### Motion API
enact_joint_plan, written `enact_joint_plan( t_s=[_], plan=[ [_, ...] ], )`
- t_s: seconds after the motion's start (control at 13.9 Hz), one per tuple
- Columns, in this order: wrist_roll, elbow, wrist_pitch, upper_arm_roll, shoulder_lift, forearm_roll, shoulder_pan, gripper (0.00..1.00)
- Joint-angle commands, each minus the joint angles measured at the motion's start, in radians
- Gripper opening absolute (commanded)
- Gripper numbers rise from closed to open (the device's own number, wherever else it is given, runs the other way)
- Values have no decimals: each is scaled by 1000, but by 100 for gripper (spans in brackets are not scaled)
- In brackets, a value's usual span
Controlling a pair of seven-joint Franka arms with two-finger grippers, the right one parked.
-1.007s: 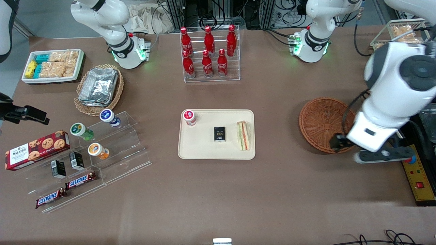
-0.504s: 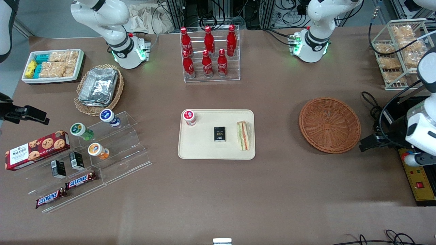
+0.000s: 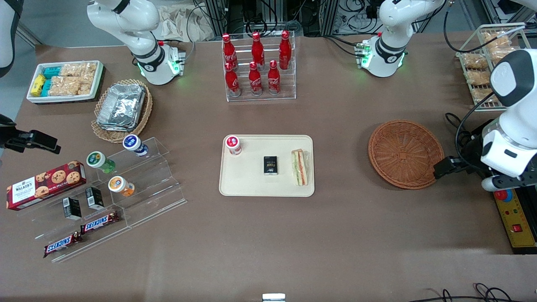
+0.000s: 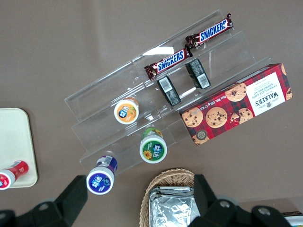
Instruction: Place sandwich from basket to tray
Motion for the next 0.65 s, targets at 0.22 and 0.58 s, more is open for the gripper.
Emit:
enact_joint_plan(
  t_s=[0.22, 0.58],
  plan=[
    [17, -24, -35, -13, -26, 147, -9, 100],
    [17, 42, -75, -12, 13, 130, -5, 100]
  ],
)
